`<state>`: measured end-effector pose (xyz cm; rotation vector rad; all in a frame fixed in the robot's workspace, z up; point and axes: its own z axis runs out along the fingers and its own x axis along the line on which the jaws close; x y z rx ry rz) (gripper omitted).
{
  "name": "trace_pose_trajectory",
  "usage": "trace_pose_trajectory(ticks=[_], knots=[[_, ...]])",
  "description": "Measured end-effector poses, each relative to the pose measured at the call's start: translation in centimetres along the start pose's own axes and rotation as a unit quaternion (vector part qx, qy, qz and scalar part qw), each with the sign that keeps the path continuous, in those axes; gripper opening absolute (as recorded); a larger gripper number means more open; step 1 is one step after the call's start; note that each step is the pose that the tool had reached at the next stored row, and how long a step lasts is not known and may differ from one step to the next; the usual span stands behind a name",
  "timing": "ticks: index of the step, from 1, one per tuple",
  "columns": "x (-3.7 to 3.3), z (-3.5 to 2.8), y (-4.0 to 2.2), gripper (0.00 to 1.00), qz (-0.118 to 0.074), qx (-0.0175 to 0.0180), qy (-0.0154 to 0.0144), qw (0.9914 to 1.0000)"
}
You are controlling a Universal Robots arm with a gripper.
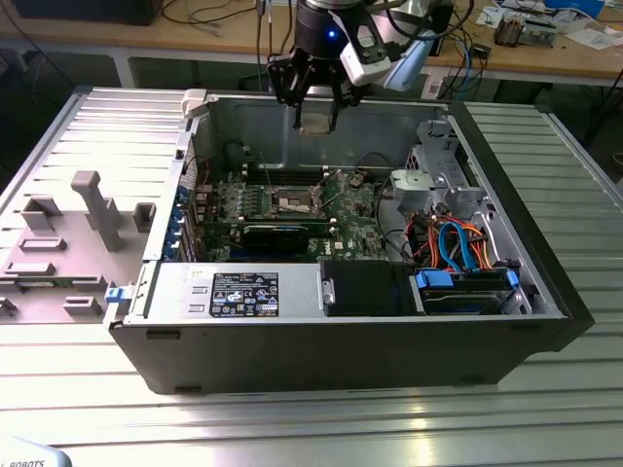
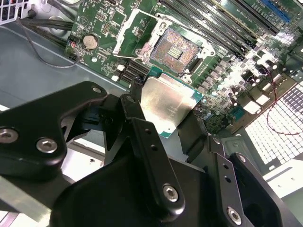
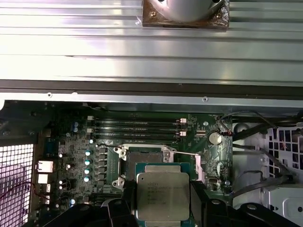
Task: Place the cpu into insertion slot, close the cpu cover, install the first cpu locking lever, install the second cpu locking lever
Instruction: 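Place the cpu into insertion slot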
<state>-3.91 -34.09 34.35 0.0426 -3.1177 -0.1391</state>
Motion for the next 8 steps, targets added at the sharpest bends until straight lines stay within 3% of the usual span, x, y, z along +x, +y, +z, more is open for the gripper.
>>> trace_pose_trajectory(ticks=[4,5,6,8], knots=[[0.16,0.28,-0.02,0.55,0.000,0.0006,0.0001,1.00000],[0.20,0.33,-0.02,0.55,0.000,0.0035,0.0001,0.99999],[0.25,0.41,-0.03,0.55,0.000,0.0087,0.0003,0.99996],[0.37,0.60,-0.04,0.55,0.000,0.0105,0.0004,0.99994]])
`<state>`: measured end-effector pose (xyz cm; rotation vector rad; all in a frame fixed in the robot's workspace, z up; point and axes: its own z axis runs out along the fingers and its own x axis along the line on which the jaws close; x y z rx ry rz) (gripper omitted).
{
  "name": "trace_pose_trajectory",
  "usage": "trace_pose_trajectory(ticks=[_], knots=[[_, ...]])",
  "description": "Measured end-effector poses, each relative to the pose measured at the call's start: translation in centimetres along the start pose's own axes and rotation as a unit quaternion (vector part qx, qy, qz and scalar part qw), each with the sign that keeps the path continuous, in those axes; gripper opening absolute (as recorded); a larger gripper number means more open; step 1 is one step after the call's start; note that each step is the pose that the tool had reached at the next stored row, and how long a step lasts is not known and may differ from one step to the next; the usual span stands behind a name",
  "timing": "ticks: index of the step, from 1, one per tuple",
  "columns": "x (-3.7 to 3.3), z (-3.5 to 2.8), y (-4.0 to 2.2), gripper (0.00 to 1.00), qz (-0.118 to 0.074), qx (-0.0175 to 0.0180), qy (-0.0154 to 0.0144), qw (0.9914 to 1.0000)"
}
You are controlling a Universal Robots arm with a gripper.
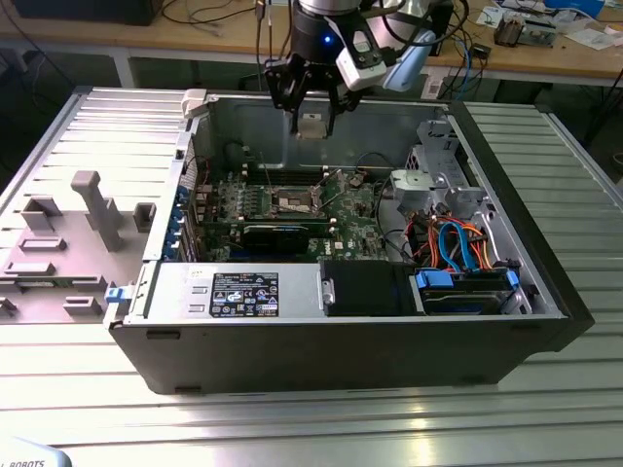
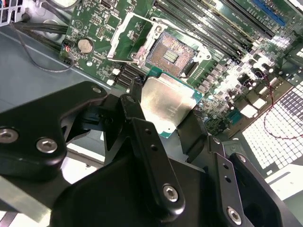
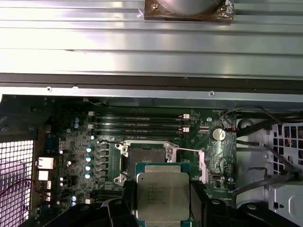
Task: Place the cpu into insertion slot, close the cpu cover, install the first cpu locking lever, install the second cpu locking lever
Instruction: 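Place the cpu into insertion slot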
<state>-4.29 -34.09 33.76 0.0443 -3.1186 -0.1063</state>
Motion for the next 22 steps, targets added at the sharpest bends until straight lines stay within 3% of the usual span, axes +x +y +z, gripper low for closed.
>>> trace_pose_trajectory(ticks=[10,22], knots=[[0.56,0.89,-0.05,0.55,-0.001,0.0000,0.0001,1.00000],[0.76,1.91,-0.13,0.55,-0.002,0.0000,0.0001,1.00000]])
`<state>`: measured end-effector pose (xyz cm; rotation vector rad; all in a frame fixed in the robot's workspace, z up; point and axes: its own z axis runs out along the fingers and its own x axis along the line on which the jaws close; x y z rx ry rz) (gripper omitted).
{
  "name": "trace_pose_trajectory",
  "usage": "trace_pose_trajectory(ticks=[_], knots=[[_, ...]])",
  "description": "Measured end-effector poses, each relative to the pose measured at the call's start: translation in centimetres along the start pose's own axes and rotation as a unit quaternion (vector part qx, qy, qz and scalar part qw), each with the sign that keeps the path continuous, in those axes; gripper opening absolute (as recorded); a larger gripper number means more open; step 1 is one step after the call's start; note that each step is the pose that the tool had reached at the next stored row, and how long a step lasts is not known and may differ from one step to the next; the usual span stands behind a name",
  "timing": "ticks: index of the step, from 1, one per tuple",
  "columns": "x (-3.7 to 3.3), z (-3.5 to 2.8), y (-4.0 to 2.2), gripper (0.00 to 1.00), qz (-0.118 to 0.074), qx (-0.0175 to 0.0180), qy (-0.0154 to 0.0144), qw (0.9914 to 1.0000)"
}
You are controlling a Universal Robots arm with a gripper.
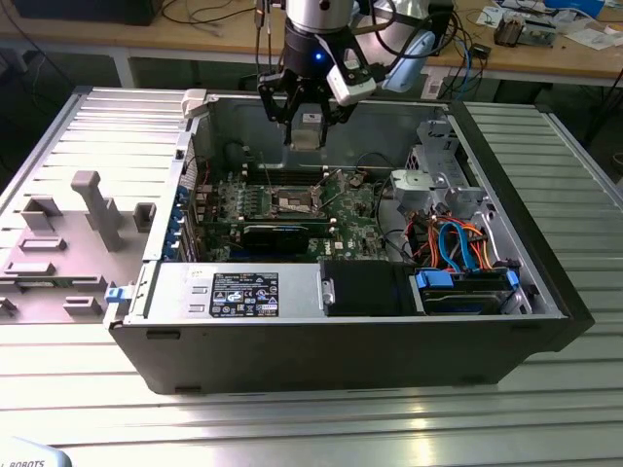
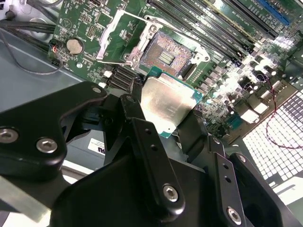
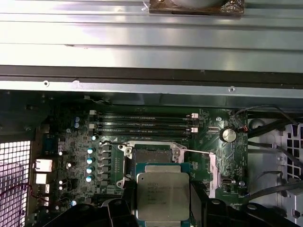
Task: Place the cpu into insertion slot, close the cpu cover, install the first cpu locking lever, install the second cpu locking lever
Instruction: 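Place the cpu into insertion slot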
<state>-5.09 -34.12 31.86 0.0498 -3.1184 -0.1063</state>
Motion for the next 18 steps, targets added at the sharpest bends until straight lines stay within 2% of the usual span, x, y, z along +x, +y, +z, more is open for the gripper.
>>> trace_pose_trajectory(ticks=[18], knots=[[0.35,0.67,-0.05,0.55,0.000,0.0000,0.0000,1.00000]])
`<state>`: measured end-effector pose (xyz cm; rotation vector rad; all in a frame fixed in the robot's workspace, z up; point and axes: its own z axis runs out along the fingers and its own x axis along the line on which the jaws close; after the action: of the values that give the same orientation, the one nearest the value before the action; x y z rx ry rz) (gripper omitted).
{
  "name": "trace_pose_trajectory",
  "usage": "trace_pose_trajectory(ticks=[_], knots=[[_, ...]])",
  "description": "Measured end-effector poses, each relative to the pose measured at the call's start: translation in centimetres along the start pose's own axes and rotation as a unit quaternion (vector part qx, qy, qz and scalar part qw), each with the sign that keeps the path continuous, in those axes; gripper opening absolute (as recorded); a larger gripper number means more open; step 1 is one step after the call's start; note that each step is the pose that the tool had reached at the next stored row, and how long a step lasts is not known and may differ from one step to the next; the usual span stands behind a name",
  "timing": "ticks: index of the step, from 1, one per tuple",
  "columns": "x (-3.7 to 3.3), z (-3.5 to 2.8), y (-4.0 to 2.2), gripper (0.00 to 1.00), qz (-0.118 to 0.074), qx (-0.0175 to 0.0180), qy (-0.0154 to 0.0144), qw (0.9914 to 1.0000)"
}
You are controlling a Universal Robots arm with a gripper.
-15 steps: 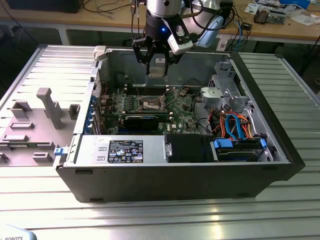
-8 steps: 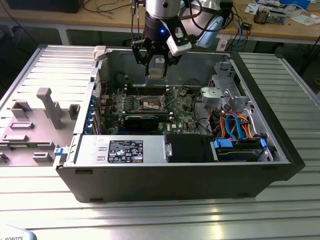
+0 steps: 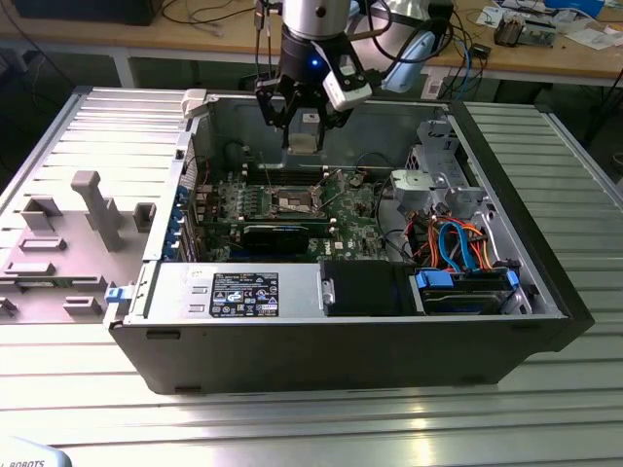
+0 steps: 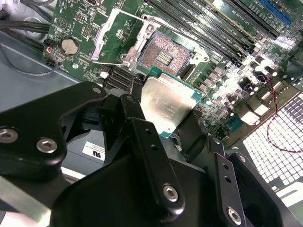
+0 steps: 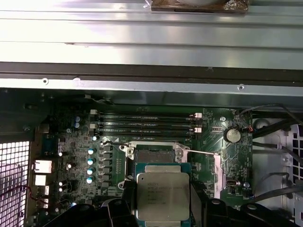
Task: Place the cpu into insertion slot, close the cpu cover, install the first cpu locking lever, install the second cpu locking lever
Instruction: 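Place the cpu into insertion slot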
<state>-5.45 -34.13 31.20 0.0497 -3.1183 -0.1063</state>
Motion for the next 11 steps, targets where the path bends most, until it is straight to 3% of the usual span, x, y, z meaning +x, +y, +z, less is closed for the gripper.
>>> trace_pose_trajectory(ticks=[11], knots=[[0.24,0.60,-0.03,0.55,0.000,0.0000,0.0000,1.00000]])
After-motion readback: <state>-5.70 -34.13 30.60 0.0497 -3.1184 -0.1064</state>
